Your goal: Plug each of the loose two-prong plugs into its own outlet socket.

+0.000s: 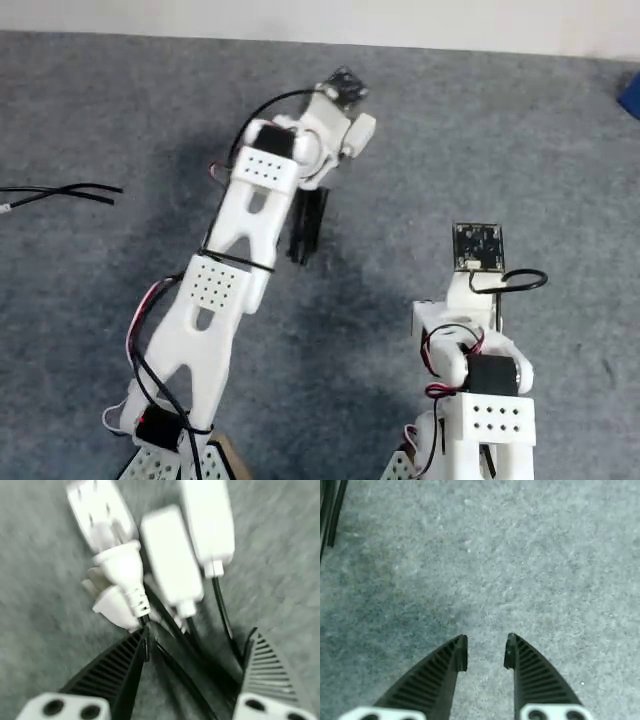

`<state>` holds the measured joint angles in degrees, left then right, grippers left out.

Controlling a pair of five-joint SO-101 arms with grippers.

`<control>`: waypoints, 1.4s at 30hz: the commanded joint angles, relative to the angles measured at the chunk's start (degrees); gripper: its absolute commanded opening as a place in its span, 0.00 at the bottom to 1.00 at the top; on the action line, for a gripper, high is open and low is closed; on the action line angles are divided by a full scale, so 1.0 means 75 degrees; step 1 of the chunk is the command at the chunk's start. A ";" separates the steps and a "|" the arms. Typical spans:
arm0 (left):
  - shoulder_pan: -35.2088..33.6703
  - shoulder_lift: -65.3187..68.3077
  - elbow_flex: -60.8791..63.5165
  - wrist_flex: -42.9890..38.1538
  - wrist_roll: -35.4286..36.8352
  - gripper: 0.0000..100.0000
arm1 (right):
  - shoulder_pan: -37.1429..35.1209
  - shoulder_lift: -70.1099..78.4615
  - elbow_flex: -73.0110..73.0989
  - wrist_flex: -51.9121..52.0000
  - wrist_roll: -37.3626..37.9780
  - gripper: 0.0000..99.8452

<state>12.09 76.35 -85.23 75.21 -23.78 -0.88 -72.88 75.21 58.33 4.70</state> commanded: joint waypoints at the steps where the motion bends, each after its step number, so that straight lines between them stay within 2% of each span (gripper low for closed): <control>1: -0.0100 0.0404 0.0018 -0.0363 0.0047 0.29 | -0.0076 -0.0100 -0.0064 0.0029 0.0070 0.13; 8: 0.0334 0.0533 -0.0088 0.0082 0.0047 0.27 | -0.0076 -0.0100 -0.0064 0.0029 0.0070 0.13; 14: 0.0041 0.0358 -0.0275 0.0105 -0.0035 0.00 | -0.0076 -0.0100 -0.0064 0.0029 0.0070 0.13; 18: -0.0697 -0.0018 -0.0826 0.0481 -0.0270 0.01 | -0.0076 -0.0100 -0.0064 0.0029 0.0070 0.13; 24: -0.1682 -0.1155 -0.1342 0.1887 -0.0387 0.01 | -0.0088 -0.0100 -0.0064 0.0029 0.0070 0.13; 30: -0.2198 -0.2104 -0.1284 0.3317 -0.2145 0.01 | -0.0088 -0.0100 -0.0064 0.0029 0.0070 0.13; 35: -0.2596 -0.1588 -0.0885 0.3516 -0.2344 0.01 | -0.0088 -0.0100 -0.0064 0.0029 0.0070 0.13; 42: -0.2620 -0.1201 -0.1190 0.3516 -0.2356 0.22 | -0.0147 -0.0100 -0.0064 0.0029 0.0070 0.13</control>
<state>-7.16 69.23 -91.38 100.97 -41.10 -0.88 -72.88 75.21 58.33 4.70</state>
